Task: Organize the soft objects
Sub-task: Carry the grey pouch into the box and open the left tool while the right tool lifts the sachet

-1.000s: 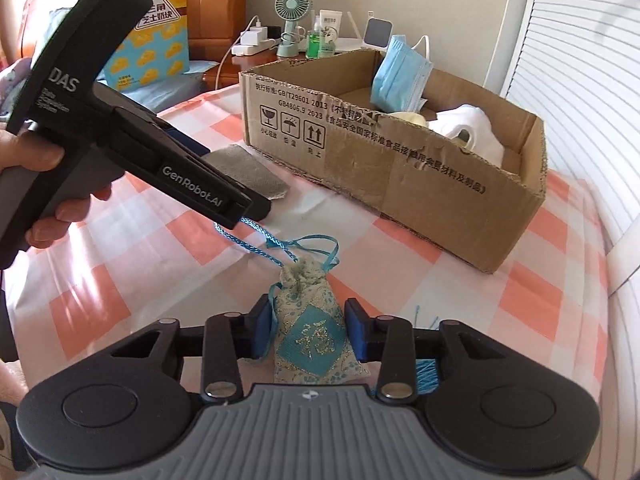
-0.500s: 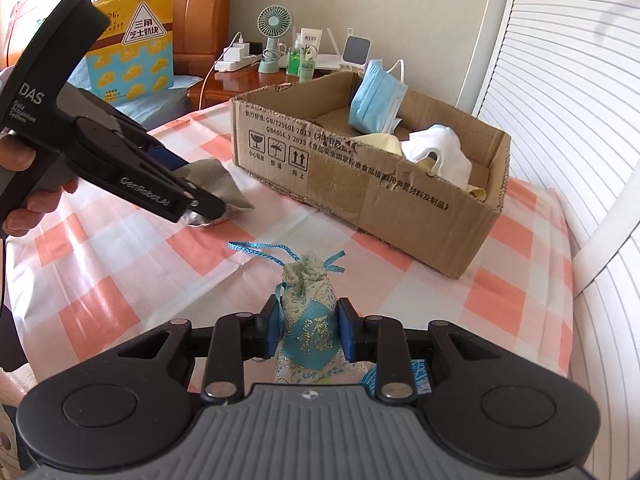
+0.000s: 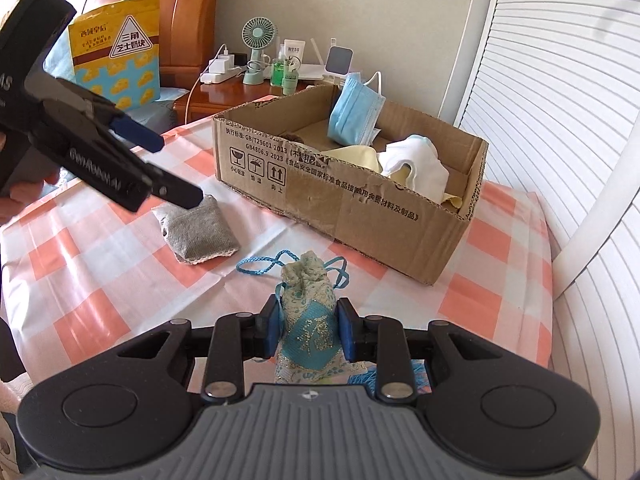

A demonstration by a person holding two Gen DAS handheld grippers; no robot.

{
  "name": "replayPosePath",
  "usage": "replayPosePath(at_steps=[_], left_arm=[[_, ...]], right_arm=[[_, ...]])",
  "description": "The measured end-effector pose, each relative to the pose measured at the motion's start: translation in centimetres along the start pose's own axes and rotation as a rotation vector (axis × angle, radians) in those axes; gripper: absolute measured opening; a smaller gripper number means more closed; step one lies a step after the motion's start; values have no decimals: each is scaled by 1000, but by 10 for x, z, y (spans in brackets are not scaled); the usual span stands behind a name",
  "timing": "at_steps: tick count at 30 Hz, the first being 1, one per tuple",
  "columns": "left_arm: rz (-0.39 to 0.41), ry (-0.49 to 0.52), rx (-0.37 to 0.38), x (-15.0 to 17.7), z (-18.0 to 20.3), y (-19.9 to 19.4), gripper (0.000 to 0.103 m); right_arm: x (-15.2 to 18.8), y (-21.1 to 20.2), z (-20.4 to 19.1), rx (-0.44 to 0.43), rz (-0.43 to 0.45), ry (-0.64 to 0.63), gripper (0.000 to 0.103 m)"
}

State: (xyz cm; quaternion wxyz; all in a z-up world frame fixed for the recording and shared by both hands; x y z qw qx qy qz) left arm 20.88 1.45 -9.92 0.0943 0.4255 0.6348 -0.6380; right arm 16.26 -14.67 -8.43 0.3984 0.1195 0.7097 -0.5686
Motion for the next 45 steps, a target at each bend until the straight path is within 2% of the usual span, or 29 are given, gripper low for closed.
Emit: replayPosePath(at_steps=[7,10,12,14,20,25,34,40,45], left_arm=[[-79,-1,41,19,18,37,94],[-65,-6,37,20,19,41,94],[-56,-9,43,18,19,40,85],[-43,7,44,16,21,36,67],[-33,7,45,13,20,30,50],[-32,15,55,10,18,22,41],[25,32,69,-12,8,-12,41],[114,65,34,-57,-6,-28,41],[154,77,-11,-99,-21,-8,41]], right_arm=[[1,4,4,0,-11,13,33],[1,5,7,5,-10,19,33],[1,6,8,5,-13,27,33],[2,8,10,8,-16,31,33],[2,7,9,10,-10,36,33],[-1,2,10,14,2,31,33],[-8,-7,12,20,30,28,33],[-16,-15,14,23,57,27,33],[-25,-23,18,26,81,24,33]])
Point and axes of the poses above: each gripper's, at about its wrist camera, not at the fingertips, and y roughly the way its jaws point, z to its right, x to its underside, the point moved 8 cm from there along y, roughly the way its jaws point, and after that the axes turned 14 degrees about y, right-handed, at the moved point
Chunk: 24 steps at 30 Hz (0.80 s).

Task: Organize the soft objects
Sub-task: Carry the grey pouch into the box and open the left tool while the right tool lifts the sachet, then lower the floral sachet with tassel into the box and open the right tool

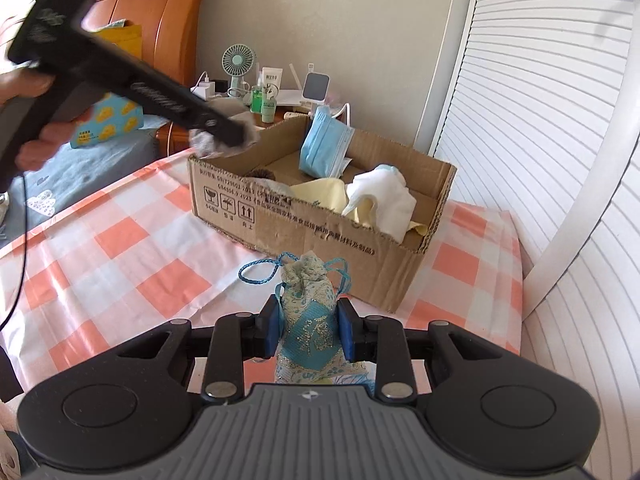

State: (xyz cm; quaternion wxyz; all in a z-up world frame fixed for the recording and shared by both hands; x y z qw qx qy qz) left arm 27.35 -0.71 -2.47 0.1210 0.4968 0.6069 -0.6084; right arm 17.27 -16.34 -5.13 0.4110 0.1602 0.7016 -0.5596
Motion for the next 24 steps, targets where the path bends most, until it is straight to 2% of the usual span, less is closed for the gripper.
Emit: replayPosePath(at_steps=[1,3,4,5,10,14,19,24], left_arm=[[2,-7,-3,-5,-3,8,45],[-1,-10,-16,-12,-8,24,68],[1,-18,-41,-13,-12,29,88],[13,-29,-75,-13,-15,30,95],[34,-49,-86,-1,-19,20,96],[59,-42,-113,15,-18,-6,102],[91,-33,-146,37,-10,-35,103],[58,-49,-140,58,0,-51,102]], right_arm=[[-3,-2,1,3,6,0,33],[-7,-4,2,8,16,0,33],[-10,-5,3,10,21,1,33],[-12,-6,3,13,24,0,33],[-22,-9,6,33,37,-15,33],[-38,-9,6,44,53,-25,33],[-75,-2,2,37,82,-40,33],[-117,22,-7,21,104,-50,33]])
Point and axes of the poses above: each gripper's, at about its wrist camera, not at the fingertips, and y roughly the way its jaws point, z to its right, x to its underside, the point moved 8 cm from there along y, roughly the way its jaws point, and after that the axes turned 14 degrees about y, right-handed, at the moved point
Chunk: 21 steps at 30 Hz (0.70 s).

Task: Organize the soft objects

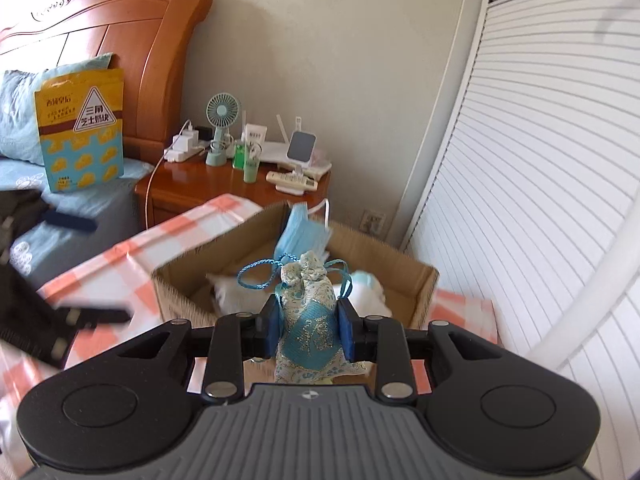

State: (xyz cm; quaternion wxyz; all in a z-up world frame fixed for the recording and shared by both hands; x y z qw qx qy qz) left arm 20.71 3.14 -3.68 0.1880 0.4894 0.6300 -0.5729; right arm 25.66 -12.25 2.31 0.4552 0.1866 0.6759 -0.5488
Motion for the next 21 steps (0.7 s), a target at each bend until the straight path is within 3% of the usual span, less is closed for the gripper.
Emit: replayPosePath(at_steps=[6,8,12,13,21], left_arm=[[-31,-43,-9,13,-3,-10,102],[-28,-50,-10,14,-4,-13,102],[-25,-54,-13,15,-6,-18,102],[-26,-56,-12,15,-7,-19,102],[-63,-66,-35,13,-7,-24,102]], right_arm=[[-25,45,-14,14,-6,4,34],[-25,60,-13,36,-30,21,42],[-16,69,-9,72,-53,73,89],[-13,67,-8,74,-45,92,95],[3,37,4,130,-82,261,103]])
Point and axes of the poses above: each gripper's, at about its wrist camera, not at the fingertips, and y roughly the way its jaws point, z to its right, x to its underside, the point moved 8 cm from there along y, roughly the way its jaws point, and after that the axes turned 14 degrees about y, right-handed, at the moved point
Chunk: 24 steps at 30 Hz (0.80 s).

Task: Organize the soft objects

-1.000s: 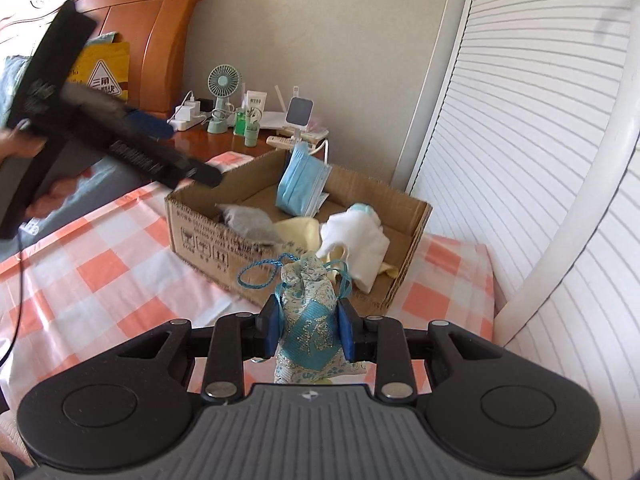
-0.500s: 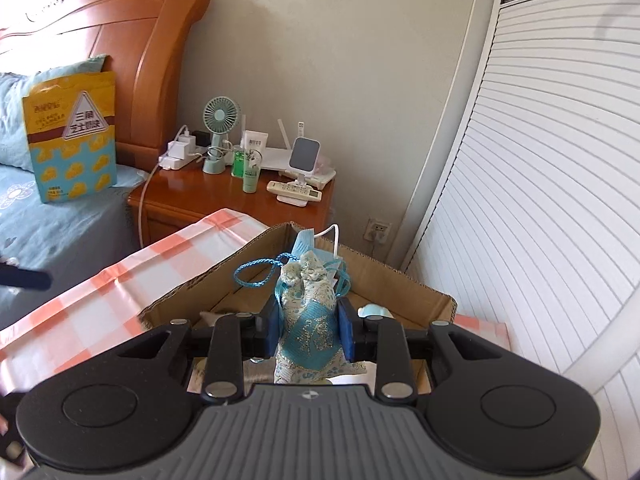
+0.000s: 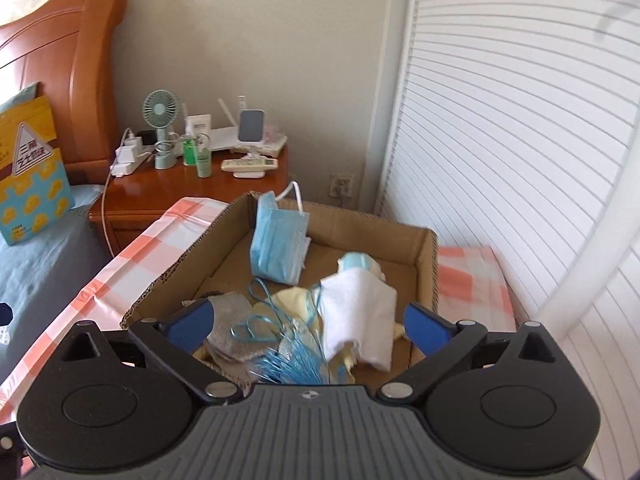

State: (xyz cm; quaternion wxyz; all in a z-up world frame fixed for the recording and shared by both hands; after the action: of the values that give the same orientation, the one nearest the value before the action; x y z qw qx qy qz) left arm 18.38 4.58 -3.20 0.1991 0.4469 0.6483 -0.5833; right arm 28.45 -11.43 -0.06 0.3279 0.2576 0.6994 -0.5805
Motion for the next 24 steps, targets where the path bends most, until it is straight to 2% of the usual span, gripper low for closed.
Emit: replayPosePath(at_steps=[9,16,24], left_arm=[[-61,-24,-7,-3,8,-8,102],[-62,-22,1,-9,21,-15,102],[-77,-29,-1,-12,28,-17,102]], right_arm=[[61,-46,22,199,-62,115,103],[87,-78,28,203,-70,227,103],[90,-91,27,205,-51,231,103]])
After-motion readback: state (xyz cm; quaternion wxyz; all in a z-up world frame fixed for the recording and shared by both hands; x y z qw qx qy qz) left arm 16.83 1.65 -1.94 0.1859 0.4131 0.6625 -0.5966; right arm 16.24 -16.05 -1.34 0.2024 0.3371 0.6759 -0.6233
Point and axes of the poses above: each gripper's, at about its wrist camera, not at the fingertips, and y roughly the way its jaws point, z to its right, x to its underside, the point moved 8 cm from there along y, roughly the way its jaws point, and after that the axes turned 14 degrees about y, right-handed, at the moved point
